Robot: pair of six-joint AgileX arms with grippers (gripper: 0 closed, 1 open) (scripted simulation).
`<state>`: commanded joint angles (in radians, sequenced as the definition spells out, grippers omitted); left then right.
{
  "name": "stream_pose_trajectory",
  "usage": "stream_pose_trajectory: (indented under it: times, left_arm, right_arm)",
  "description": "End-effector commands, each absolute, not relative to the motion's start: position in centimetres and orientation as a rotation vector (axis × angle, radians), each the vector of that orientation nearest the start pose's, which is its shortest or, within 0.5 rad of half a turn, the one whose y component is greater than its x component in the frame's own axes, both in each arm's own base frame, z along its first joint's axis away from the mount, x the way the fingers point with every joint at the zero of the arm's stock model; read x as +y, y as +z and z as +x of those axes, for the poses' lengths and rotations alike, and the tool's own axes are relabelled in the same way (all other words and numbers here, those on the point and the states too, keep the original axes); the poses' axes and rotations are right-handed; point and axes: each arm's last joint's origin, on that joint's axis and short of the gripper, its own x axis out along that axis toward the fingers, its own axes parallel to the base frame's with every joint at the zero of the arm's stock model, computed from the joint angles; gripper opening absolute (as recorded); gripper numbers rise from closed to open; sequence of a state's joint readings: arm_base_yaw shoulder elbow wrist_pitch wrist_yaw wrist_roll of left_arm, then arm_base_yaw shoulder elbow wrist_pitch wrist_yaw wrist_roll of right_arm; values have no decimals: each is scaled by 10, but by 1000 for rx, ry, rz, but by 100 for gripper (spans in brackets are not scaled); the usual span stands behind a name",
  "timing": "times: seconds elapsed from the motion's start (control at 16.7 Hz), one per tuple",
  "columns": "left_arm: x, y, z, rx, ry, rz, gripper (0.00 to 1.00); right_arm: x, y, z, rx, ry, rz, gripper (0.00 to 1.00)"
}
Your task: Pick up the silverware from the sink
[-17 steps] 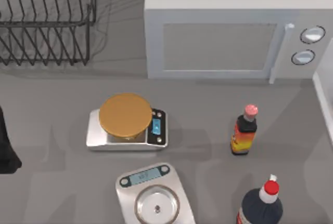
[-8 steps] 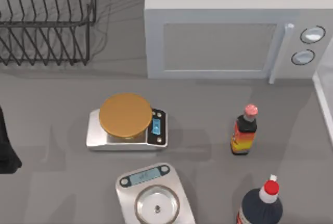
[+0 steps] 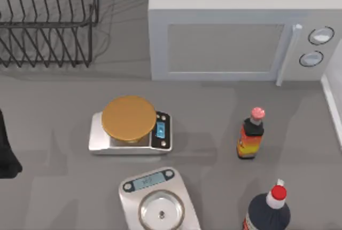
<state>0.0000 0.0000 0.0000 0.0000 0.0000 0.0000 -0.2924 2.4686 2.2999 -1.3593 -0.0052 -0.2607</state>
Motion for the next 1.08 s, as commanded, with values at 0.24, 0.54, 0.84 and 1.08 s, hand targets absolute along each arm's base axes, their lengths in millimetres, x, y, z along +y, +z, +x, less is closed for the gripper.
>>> stream_pose_trajectory:
  times: [0.24, 0.54, 0.84, 1.08]
  left_arm:
    - [-1, 160, 106, 0, 0, 0, 100]
    - [-1, 160, 106, 0, 0, 0, 100]
    - [-1, 160, 106, 0, 0, 0, 100]
    - [-1, 160, 106, 0, 0, 0, 100]
  right_arm:
    - [-113, 209, 460, 1486, -93, 36, 0]
    - [-28, 260, 408, 1431, -162, 78, 0]
    - [68, 272, 316, 1500, -84, 52, 0]
    - [101, 270, 261, 1563, -15, 12, 0]
